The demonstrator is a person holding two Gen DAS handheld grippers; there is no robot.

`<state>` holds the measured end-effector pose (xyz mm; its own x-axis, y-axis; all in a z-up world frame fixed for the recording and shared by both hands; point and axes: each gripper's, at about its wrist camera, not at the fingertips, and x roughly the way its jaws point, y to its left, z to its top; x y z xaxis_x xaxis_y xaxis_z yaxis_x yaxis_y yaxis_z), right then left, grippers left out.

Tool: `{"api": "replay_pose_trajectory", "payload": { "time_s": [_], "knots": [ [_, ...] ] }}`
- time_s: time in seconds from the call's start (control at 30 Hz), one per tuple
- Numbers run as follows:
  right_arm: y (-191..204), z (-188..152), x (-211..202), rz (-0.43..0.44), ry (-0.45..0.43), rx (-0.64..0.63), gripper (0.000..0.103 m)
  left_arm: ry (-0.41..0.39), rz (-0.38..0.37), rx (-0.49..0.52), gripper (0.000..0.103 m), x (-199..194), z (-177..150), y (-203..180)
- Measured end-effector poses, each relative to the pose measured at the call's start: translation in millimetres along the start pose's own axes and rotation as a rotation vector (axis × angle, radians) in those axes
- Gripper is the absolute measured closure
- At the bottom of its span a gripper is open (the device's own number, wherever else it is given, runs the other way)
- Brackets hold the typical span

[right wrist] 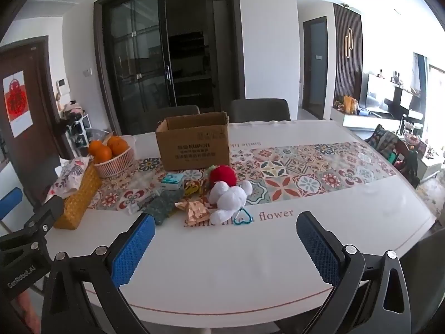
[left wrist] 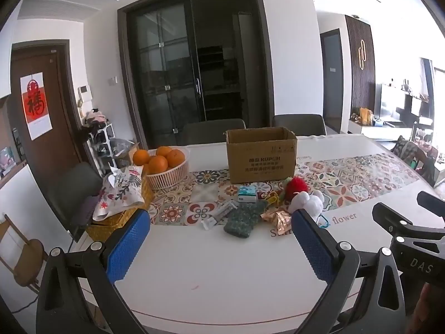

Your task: Organize soft objects

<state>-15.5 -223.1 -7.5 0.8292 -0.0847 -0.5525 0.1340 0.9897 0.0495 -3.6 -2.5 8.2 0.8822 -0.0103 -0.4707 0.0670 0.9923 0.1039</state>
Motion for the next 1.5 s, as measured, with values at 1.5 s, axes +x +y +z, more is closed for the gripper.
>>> {"api": "replay_pose_trajectory", "payload": {
  "time_s": [1.5],
  "knots": [
    [-1.7, 2.9, -4.3, 0.016, -0.013, 0.006, 0.000, -0.026, -0.007, 0.002, 0.000, -2.8, 6.6, -1.4]
  ]
}}
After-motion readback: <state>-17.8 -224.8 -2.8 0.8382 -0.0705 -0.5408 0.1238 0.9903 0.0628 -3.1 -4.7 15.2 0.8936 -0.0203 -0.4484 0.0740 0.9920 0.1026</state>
